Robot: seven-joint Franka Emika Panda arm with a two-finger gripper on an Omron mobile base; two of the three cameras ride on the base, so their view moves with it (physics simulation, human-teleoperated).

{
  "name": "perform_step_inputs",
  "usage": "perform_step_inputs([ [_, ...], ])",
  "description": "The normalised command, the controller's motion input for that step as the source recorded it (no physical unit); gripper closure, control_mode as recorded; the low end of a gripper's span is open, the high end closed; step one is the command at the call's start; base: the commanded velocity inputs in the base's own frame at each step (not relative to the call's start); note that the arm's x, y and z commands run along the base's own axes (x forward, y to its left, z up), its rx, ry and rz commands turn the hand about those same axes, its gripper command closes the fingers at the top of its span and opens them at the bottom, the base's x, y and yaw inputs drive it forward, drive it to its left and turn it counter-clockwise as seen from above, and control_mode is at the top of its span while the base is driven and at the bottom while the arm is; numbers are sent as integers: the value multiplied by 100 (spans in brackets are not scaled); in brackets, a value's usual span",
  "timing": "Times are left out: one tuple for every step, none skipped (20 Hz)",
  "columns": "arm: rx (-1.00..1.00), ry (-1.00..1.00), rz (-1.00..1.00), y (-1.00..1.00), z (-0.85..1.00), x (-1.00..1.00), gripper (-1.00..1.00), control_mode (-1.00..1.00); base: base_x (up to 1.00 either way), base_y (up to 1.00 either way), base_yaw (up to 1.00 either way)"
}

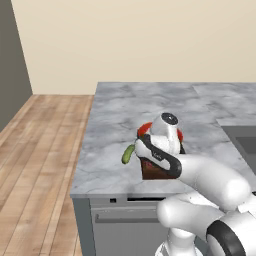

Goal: Place the two vegetables and bowl onto the tray for setting up a vegetable dip station.

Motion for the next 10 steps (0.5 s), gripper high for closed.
perform_step_inputs([
  [-1,7,-36,45,12,12,-100,-100,0,0,0],
  [0,7,-35,45,13,14,-100,-100,0,0,0],
  [0,8,-35,44,13,15,-100,-100,0,0,0],
  [0,9,-35,44,12,15,-100,-100,0,0,0],
  [0,12,-36,43,10,14,-100,-100,0,0,0],
  [0,12,-37,43,8,12,-100,-100,0,0,0],
  [0,12,-39,41,6,15,-100,-100,0,0,0],
  [0,11,-40,40,5,18,-100,-100,0,0,0],
  [0,12,-42,38,5,21,-100,-100,0,0,0],
  [0,15,-43,37,4,23,-100,-100,0,0,0],
])
